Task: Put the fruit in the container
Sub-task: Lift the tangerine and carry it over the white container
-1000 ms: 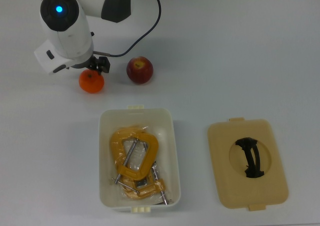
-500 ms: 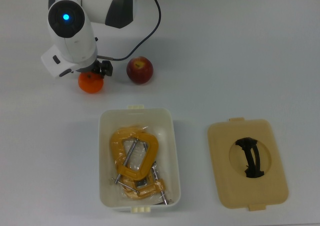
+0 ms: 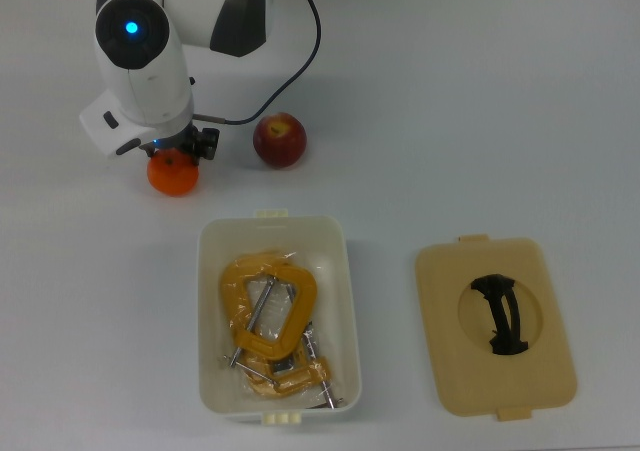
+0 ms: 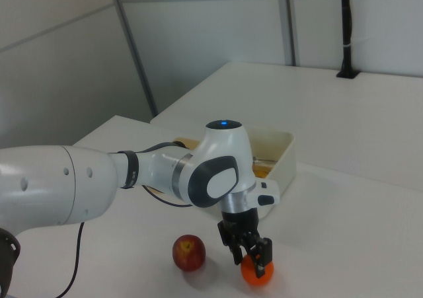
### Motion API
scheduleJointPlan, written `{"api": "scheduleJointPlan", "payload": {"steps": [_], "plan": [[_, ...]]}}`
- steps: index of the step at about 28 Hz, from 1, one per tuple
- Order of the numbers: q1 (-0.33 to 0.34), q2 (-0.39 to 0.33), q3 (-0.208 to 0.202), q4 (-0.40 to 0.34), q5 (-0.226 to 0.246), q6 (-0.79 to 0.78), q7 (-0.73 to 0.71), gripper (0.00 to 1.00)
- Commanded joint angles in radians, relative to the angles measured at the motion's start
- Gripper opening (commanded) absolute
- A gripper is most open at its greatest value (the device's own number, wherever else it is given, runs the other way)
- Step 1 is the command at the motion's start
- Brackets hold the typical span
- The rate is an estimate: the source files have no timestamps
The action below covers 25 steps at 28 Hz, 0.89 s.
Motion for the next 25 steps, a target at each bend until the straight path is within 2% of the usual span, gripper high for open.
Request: {"api": "scheduleJointPlan", "payload": {"steps": [1,2,6,7,12,15,17,21,25], "plan": [[-0.009,-0.045,-0.004,-0.008,-0.020,0.019,0.002,0.38],[-0.016,-0.075,-0.004,-0.003,-0.020,-0.004,-0.005,0.38],[-0.018,-0.123,-0.004,0.036,-0.020,-0.055,-0.027,0.38],[-0.012,-0.128,-0.003,0.073,-0.024,-0.059,-0.025,0.38],[0.003,-0.100,0.008,0.213,-0.014,-0.053,-0.022,0.38],[0.033,-0.089,0.014,0.231,-0.020,-0.036,-0.030,0.38],[0.053,-0.066,0.022,0.271,-0.017,0.015,-0.036,0.38],[0.086,-0.043,0.036,0.276,-0.019,0.101,-0.036,0.39],[0.120,0.006,0.049,0.276,-0.013,0.261,-0.035,0.41]]}}
